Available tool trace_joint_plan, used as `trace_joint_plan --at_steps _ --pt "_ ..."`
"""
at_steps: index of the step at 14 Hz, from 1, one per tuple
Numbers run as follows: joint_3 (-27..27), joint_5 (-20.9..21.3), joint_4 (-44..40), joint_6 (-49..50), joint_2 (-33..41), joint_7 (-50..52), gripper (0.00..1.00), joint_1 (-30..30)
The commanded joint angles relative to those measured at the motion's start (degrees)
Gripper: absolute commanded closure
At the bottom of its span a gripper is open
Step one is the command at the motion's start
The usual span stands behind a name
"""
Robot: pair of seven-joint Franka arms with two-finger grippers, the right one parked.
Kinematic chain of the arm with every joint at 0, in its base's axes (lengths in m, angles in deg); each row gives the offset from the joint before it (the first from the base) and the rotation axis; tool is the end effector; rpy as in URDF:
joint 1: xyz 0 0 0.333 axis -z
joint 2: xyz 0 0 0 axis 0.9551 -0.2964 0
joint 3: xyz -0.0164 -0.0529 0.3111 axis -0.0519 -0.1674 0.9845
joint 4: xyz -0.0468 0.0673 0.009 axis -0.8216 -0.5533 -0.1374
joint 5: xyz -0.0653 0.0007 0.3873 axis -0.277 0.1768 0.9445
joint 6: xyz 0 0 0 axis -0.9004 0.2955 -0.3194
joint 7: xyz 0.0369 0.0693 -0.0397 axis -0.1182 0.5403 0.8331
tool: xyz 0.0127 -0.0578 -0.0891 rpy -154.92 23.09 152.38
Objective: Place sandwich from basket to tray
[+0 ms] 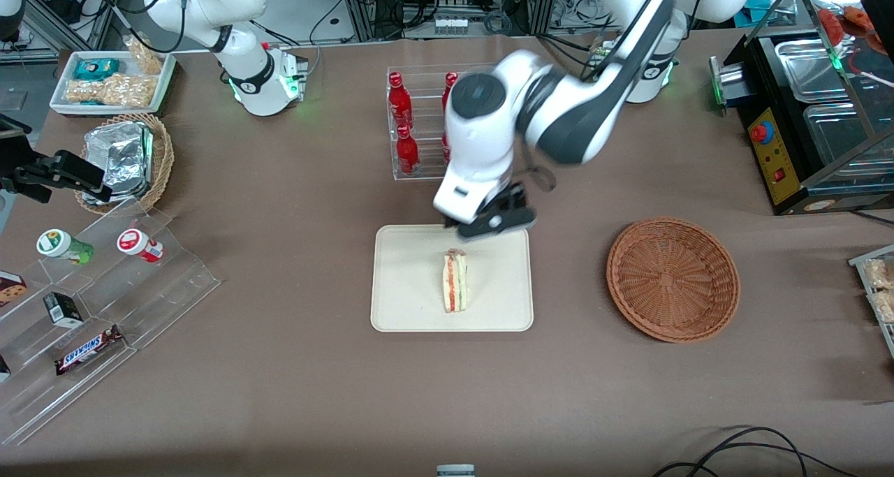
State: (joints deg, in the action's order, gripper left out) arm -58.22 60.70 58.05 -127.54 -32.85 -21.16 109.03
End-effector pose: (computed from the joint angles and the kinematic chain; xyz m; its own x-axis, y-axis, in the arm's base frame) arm 0.5130 -0.4420 0.4688 0.9659 0.2446 0.0851 0.2505 -0.9657 -0.0679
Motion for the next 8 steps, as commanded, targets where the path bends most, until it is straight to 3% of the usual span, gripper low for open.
trace_joint_plan --at_steps 1,4,8 --pt "1.1 0.2 3.3 5.8 2.6 0.3 0.0 -3.6" --pt "1.0 0.2 9.6 5.9 6.7 -4.7 0.0 -10.2" --pt "1.1 -4.2 19.4 7.3 16.5 -24.6 0.0 -21.7"
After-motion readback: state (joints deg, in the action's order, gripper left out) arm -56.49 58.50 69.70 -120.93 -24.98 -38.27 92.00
